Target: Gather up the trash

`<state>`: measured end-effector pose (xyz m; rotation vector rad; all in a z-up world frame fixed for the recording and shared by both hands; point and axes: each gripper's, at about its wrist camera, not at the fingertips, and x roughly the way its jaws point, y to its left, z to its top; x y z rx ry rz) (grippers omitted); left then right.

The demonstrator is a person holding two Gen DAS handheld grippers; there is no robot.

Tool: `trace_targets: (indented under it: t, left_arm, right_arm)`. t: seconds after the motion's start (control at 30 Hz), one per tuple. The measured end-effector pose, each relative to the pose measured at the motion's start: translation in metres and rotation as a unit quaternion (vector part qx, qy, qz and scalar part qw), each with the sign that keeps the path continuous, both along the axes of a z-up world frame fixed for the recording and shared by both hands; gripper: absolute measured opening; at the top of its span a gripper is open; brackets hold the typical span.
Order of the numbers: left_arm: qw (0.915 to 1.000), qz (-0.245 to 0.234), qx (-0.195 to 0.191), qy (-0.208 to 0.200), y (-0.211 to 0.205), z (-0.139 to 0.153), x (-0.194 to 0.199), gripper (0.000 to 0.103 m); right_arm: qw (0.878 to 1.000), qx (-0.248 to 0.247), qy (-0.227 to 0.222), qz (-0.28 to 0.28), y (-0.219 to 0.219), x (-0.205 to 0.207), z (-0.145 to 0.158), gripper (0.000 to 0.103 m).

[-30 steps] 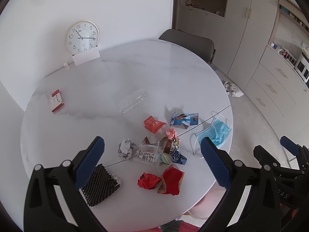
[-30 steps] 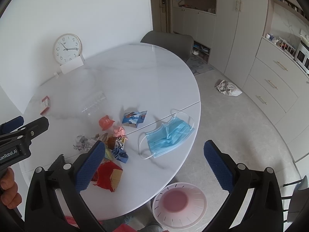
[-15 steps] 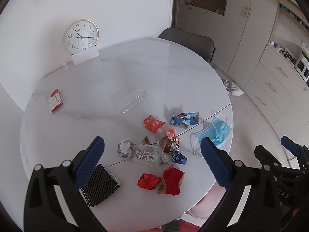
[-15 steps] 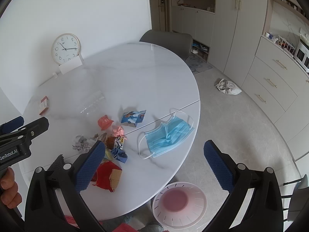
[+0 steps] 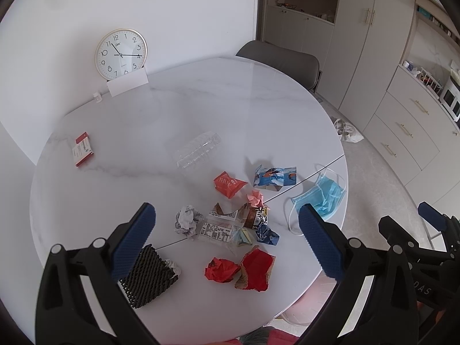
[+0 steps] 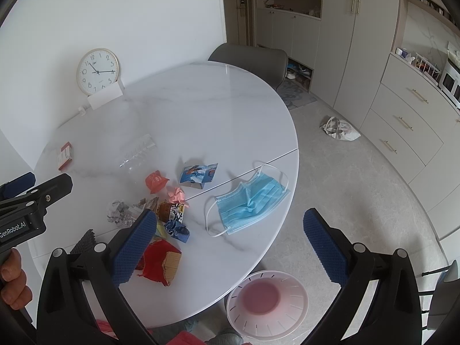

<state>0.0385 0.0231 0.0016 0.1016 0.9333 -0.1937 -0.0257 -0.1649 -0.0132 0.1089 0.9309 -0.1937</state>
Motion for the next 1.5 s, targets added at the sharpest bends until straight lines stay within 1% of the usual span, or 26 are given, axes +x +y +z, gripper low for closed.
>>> trace_targets:
  t: [0.5,0.73,0.83,0.93,1.03,1.13,1.2,1.23,1.27,1.3,1.33,1.43,1.47,1.5]
  left_arm:
    - [1.0000,0.000,0.000,0.000,0.000,0.000,0.000,0.095]
    - [1.0000,-0.004,0.000,0.004,0.003,-0.004,0.005,0.095]
    - [0.9999,-0.014,0.002,0.003,0.009,-0.014,0.017,0.095]
    - [0.9990,-0.043,0.011,0.005,0.014,-0.030,0.034,0.095]
    - [0.9981,-0.053,0.030,0.003,0.019,-0.049,0.055,0.095]
    - [0.9966,-0.064,0.052,0.002,0.030,-0.078,0.087,0.095]
    - [0.9953,-0.070,0.066,0.011,0.035,-0.095,0.106,0.095]
    - [0.9945,-0.075,0.072,0.016,0.039,-0.104,0.118,0.095]
    - [0.9937,-0.079,0.078,0.019,0.041,-0.111,0.126,0.095]
    - [0.9922,-0.086,0.087,0.022,0.043,-0.118,0.137,0.095]
    - [0.9906,-0.094,0.096,0.022,0.045,-0.125,0.147,0.095]
    - [0.9875,-0.110,0.111,0.022,0.048,-0.137,0.175,0.095]
    - [0.9869,-0.114,0.112,0.025,0.050,-0.141,0.183,0.095]
    - [0.9860,-0.118,0.115,0.027,0.050,-0.144,0.191,0.095]
  right_arm:
    - [1.000,0.000,0.002,0.000,0.000,0.002,-0.001,0.101]
    - [1.000,0.009,0.011,0.002,-0.003,0.009,-0.012,0.101]
    - [1.000,0.014,0.022,0.008,-0.008,0.019,-0.029,0.101]
    - [0.999,0.011,0.041,0.015,-0.015,0.037,-0.056,0.101]
    - [0.998,-0.001,0.062,0.021,-0.021,0.059,-0.092,0.101]
    - [0.996,-0.014,0.083,0.022,-0.027,0.084,-0.137,0.100]
    - [0.995,-0.016,0.095,0.017,-0.031,0.095,-0.158,0.090]
    - [0.994,-0.013,0.104,0.016,-0.034,0.102,-0.171,0.088]
    - [0.993,-0.011,0.116,0.013,-0.038,0.109,-0.186,0.082]
    - [0.992,-0.012,0.125,0.011,-0.040,0.114,-0.196,0.078]
    - [0.991,-0.016,0.133,0.010,-0.042,0.118,-0.205,0.077]
    - [0.988,-0.023,0.150,0.008,-0.043,0.124,-0.220,0.070]
    - [0.989,-0.018,0.147,0.009,-0.044,0.125,-0.223,0.068]
    - [0.990,-0.012,0.140,0.008,-0.045,0.124,-0.222,0.062]
